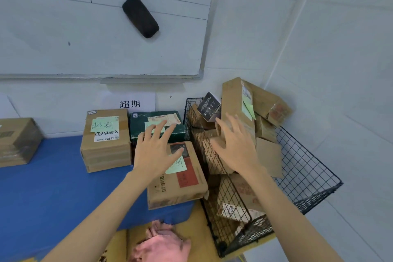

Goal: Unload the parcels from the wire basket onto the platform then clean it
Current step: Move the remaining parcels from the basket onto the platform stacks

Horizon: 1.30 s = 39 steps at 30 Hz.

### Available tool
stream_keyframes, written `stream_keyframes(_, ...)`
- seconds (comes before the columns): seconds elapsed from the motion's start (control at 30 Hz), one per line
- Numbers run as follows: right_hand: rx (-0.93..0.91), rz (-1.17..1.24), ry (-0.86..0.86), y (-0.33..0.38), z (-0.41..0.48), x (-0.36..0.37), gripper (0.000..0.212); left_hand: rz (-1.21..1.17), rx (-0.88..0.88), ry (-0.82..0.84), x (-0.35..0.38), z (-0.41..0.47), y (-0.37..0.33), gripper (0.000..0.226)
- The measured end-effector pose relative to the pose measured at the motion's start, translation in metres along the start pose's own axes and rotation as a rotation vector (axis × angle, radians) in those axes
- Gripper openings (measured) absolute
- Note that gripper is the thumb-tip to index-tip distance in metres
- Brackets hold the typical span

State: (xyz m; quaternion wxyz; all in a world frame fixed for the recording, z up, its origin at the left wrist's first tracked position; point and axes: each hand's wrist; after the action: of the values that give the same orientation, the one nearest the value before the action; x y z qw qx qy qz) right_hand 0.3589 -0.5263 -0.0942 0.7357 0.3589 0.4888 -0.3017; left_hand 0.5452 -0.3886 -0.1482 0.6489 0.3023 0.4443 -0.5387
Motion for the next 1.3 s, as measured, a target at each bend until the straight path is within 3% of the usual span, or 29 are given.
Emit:
stream_keyframes(0.23, -0.057, -0.074, 0.039, -0.082, 0.03, -0.013, 0.075, 0.016, 0.021, -0.015, 0.004, 0.044, -0.063, 0.083)
stream_keyframes(0.6, -0.101, 0.032, 0.16, -0.221, 0.078, -0.031, 0.083, -0.027, -0.064, 0.006, 0.032, 0.104, -0.19, 0.093)
stream_keyframes(1.1, -0.159, 0.153, 0.42, -0.214, 0.114, 0.022, 0.094, -0.07, -0.103, 0.088, 0.043, 0.138, -0.192, 0.098)
stream_keyframes(1.3, -0.223, 0.104, 0.316, -0.209, 0.121, 0.036, 0.096, -0.156, -0.076, 0.099, 0.059, 0.148, -0.175, 0.101)
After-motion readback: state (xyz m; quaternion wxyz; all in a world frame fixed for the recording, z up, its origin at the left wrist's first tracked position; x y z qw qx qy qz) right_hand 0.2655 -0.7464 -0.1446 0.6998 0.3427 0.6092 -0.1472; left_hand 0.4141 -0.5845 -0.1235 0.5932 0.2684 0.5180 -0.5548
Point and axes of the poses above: each hand's wrist, its own z-axis towards the middle knuckle, its own x-axis out of the palm, y = z × x, and after that the axes turned 15 degrees about x, right-handed
